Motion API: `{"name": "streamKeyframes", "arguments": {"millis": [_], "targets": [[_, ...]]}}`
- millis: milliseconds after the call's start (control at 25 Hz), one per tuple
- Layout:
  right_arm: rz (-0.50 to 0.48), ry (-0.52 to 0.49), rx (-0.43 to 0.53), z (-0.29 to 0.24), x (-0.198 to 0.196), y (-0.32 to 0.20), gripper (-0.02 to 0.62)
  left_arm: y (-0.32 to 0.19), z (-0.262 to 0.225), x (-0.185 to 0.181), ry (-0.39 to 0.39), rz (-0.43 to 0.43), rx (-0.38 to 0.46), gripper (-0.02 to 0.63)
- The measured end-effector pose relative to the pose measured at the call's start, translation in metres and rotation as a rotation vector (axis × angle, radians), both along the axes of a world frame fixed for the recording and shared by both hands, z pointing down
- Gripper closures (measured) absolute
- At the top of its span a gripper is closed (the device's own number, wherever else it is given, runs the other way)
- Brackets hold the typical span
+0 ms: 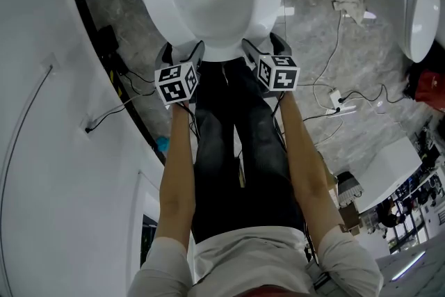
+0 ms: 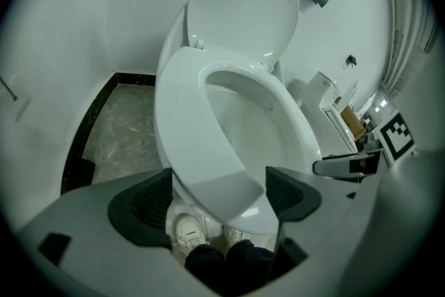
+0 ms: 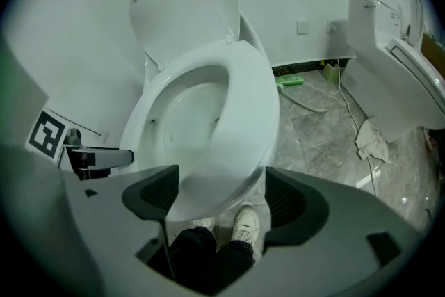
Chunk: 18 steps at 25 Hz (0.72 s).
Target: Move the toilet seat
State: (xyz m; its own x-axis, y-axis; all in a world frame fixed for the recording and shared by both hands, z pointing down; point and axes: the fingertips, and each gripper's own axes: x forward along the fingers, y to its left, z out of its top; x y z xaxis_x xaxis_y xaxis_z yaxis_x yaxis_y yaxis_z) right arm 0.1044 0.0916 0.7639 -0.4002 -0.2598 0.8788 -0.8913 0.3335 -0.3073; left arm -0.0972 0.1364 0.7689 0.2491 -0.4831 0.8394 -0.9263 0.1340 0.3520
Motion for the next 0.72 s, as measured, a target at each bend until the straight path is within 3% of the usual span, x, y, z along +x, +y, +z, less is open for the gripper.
{"name": "streamKeyframes", "arguments": {"millis": [360, 720], "targets": [[0.027, -0.006, -0.012, 0.0026, -0.0038, 0.002, 0.207, -0.0041, -0.001, 0.0001, 0.064, -0.093, -0.007, 0.192], [0.049, -0.017, -0.001, -0.0021, -0.0076, 0.0036, 0.207, -0.0019, -0.0027, 0.0, 0.061, -0.081, -0.006, 0.192]]}}
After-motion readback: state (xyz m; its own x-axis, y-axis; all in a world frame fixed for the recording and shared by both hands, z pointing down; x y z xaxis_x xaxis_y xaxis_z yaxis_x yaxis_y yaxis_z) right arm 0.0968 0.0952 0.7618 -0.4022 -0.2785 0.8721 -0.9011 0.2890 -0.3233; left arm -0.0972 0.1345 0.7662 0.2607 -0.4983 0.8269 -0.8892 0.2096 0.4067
